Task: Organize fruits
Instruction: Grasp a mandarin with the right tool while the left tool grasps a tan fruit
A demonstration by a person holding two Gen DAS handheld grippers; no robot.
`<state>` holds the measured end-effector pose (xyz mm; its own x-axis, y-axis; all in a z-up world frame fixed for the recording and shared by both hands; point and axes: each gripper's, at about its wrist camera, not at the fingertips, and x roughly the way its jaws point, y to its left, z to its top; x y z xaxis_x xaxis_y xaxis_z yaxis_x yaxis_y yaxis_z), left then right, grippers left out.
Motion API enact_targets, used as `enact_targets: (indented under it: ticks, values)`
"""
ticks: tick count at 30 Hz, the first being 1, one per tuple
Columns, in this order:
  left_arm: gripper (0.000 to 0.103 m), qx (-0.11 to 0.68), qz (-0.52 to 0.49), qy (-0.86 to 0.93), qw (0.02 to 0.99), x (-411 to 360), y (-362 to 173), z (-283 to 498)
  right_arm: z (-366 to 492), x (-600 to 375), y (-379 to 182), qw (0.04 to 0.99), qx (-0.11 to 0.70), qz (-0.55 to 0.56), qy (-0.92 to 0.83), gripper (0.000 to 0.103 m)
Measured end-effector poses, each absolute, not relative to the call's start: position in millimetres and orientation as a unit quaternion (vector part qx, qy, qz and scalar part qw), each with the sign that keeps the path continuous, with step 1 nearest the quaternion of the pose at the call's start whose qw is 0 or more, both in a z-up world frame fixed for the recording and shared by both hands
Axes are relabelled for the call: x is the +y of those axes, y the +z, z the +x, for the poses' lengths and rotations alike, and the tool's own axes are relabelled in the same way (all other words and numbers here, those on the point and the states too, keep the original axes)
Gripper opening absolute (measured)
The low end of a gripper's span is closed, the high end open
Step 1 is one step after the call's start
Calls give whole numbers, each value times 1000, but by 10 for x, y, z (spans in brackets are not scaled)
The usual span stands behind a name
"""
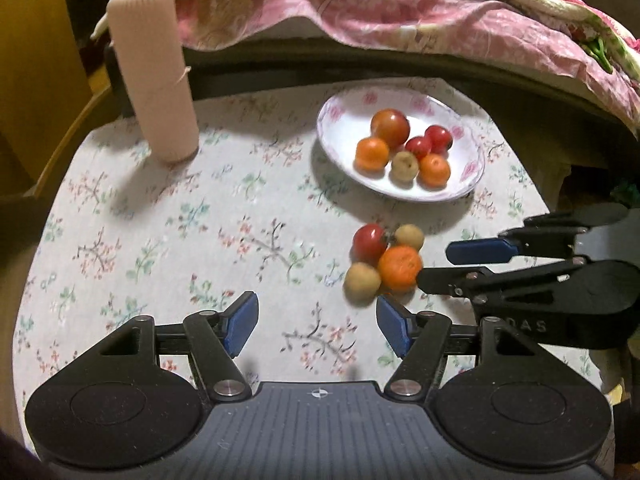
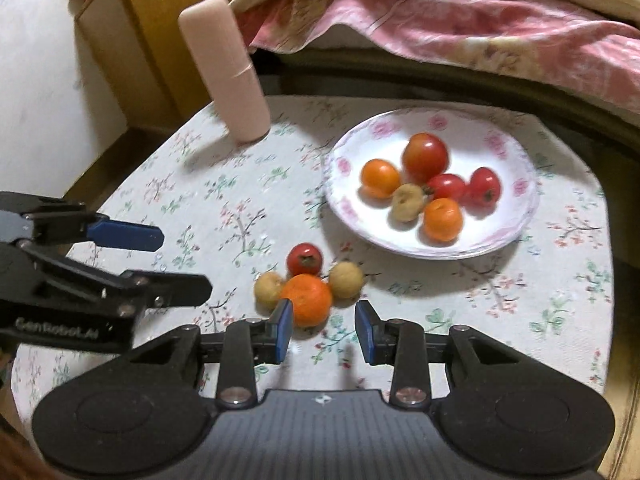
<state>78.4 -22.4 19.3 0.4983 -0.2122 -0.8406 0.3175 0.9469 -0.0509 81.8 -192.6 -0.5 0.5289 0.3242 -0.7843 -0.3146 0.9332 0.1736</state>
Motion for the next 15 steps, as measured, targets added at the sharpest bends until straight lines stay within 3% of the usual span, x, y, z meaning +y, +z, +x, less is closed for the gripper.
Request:
enact_targets:
  ticks: [15]
  values:
    - [74, 486, 71, -178, 853, -281, 49, 839, 1083, -1745, -279, 859, 471, 8, 200, 36]
